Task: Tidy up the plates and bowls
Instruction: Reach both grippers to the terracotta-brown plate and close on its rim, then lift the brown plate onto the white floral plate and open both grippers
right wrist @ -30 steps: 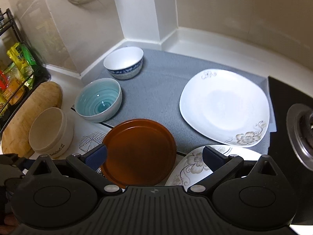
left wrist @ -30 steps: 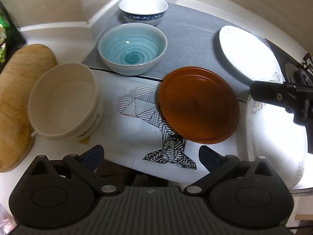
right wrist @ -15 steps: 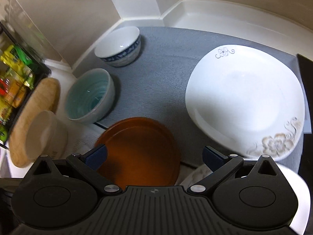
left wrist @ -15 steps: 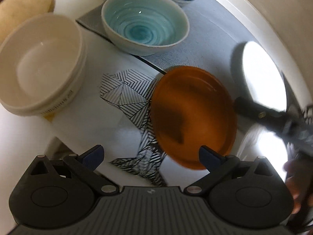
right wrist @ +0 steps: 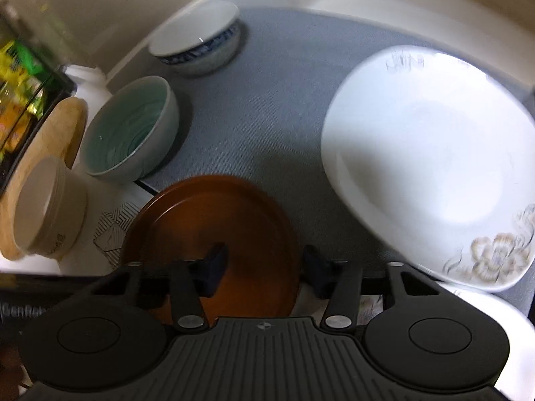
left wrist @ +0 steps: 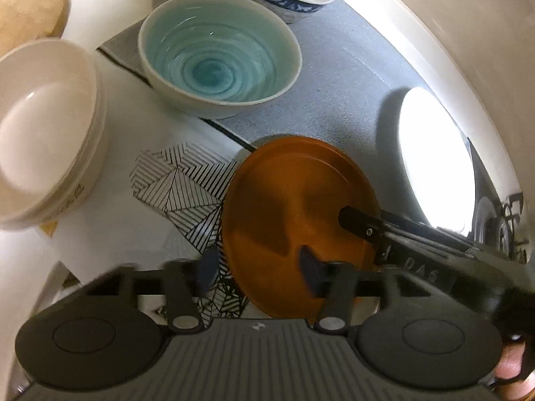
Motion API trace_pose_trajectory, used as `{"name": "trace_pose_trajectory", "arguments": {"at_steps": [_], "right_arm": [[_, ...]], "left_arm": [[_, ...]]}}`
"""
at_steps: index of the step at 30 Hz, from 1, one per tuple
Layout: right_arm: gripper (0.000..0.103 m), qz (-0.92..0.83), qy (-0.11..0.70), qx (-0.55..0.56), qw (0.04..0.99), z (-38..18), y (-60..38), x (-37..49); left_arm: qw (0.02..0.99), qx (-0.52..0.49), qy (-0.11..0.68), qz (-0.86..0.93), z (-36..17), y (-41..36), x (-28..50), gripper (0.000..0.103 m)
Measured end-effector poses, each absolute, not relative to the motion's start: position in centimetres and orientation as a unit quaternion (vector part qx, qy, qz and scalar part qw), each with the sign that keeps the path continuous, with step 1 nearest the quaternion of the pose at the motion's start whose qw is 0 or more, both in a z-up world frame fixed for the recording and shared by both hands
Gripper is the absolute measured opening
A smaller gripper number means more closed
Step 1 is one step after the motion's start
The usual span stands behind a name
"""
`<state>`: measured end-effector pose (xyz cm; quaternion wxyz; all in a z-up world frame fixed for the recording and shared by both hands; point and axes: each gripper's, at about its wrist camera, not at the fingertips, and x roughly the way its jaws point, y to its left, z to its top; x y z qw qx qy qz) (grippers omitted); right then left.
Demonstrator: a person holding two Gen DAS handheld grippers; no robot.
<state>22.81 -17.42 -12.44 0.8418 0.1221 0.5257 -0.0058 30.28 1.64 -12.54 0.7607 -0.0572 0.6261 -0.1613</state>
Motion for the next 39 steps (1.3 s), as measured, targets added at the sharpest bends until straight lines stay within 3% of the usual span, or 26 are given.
{"name": "trace_pose_trajectory", "arguments": {"at_steps": [2,4,7,14,22,34,39], "right_arm": [[0.030,-0.012,0.518,0.083,0.851,-12.5,-16.7,22.7],[0.017,-0.021,0.517,0.072,0.852,-12.5,-16.8,22.7],[0.013,-0.023,0.505,0.090,0.858,-11.4,-17.5,22.7],[0.013,-0.016,0.463,0.089,0.882,-7.6,-18.1,20.6],[0.013,-0.086,0.458,0.111,0.878,-5.3,-21.0,14.4],[0.013,-0.191,0.490,0.165,0.834,-7.8,-24.7,6.0],[0.017,-0.196,0.495,0.177,0.828,-8.6,-25.0,5.7]], "left_arm": [[0.765,-0.046,0.626,-0.147,-12.5,1.7,30.4,0.027],[0.769,-0.042,0.622,-0.140,-12.2,1.9,30.5,0.022],[0.775,-0.046,0.612,-0.152,-11.4,2.5,30.4,0.016],[0.788,-0.017,0.586,-0.190,-8.3,2.0,28.8,0.016],[0.758,0.057,0.579,-0.294,-8.0,-3.5,27.1,0.016],[0.685,0.190,0.571,-0.410,-11.0,-10.5,22.5,0.016],[0.674,0.195,0.579,-0.416,-11.8,-11.1,22.2,0.016]]}}
